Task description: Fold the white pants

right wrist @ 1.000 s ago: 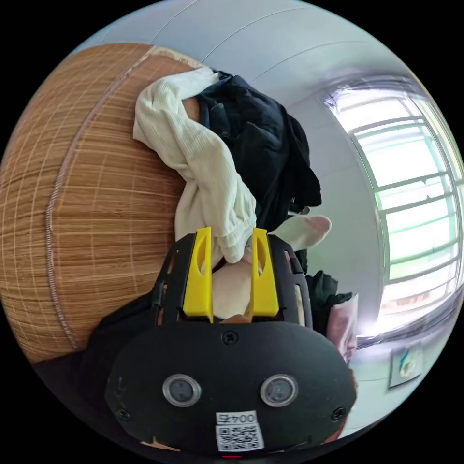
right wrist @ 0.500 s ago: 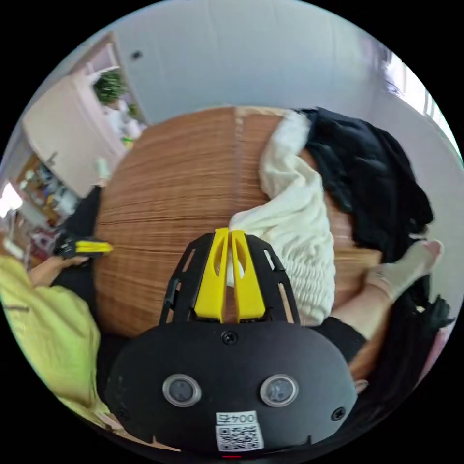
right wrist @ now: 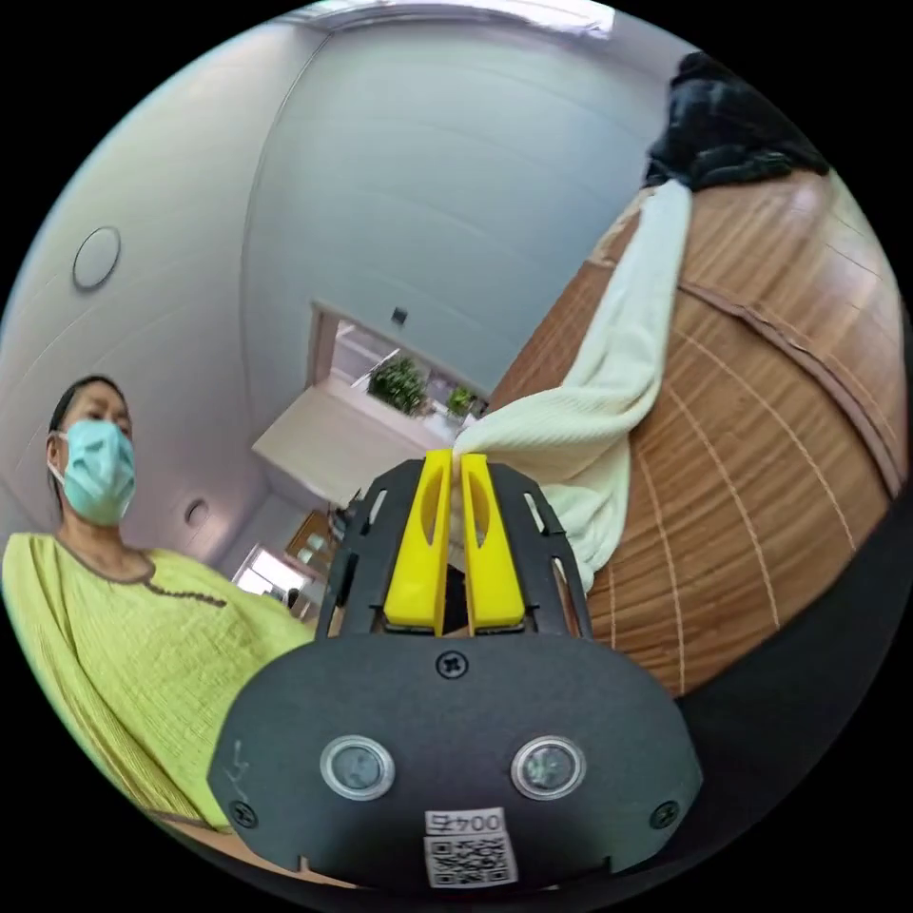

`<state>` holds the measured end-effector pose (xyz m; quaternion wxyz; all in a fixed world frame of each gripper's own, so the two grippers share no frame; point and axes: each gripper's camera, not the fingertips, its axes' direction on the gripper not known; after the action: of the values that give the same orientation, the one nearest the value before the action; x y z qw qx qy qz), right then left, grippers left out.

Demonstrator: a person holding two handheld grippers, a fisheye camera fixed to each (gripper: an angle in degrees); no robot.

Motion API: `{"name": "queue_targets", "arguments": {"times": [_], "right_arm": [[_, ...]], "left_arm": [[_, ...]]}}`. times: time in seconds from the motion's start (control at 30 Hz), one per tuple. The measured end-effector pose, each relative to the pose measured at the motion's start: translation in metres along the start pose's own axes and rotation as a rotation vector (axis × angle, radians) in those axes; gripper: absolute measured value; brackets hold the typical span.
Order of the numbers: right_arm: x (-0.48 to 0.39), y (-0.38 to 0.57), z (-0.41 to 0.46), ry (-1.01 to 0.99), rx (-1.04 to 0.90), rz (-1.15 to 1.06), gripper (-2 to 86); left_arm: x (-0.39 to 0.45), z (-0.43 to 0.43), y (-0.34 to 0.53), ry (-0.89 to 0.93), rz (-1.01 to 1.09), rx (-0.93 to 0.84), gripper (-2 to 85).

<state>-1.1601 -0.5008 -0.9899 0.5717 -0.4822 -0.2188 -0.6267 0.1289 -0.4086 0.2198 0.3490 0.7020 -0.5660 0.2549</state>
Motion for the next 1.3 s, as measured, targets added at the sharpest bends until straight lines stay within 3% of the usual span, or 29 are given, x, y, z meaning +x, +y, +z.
{"name": "queue_targets", "arguments": {"times": [0.27, 0.6, 0.73, 0.87, 1.0, 1.13, 1.3], "right_arm": [[0.020, 0.009, -0.010, 0.414, -0.097, -0.018, 17.6], [0.033, 0.047, -0.024, 0.493, -0.080, -0.071, 20.6], [0.059, 0.054, -0.013, 0.562, -0.184, -0.089, 19.7], [0.094, 0.054, -0.014, 0.450, -0.216, -0.125, 9.2], [0.123, 0.051, -0.047, 0.319, -0.098, -0.075, 7.4], [0.177, 0.047, -0.110, 0.066, 0.180, 0.100, 7.1], [0.189, 0.028, -0.102, 0.009, 0.176, 0.101, 6.9]], "left_arm": [[0.070, -0.009, 0.009, -0.104, 0.217, -0.032, 18.5], [0.154, 0.024, 0.017, -0.248, 0.470, -0.183, 18.8], [0.165, 0.027, 0.013, -0.253, 0.480, -0.189, 18.8], [0.172, 0.025, 0.011, -0.263, 0.477, -0.183, 18.8], [0.180, 0.022, 0.009, -0.287, 0.478, -0.169, 18.8], [0.190, 0.017, 0.004, -0.329, 0.475, -0.134, 19.1], [0.198, 0.001, -0.010, -0.301, 0.380, -0.084, 19.6]]}}
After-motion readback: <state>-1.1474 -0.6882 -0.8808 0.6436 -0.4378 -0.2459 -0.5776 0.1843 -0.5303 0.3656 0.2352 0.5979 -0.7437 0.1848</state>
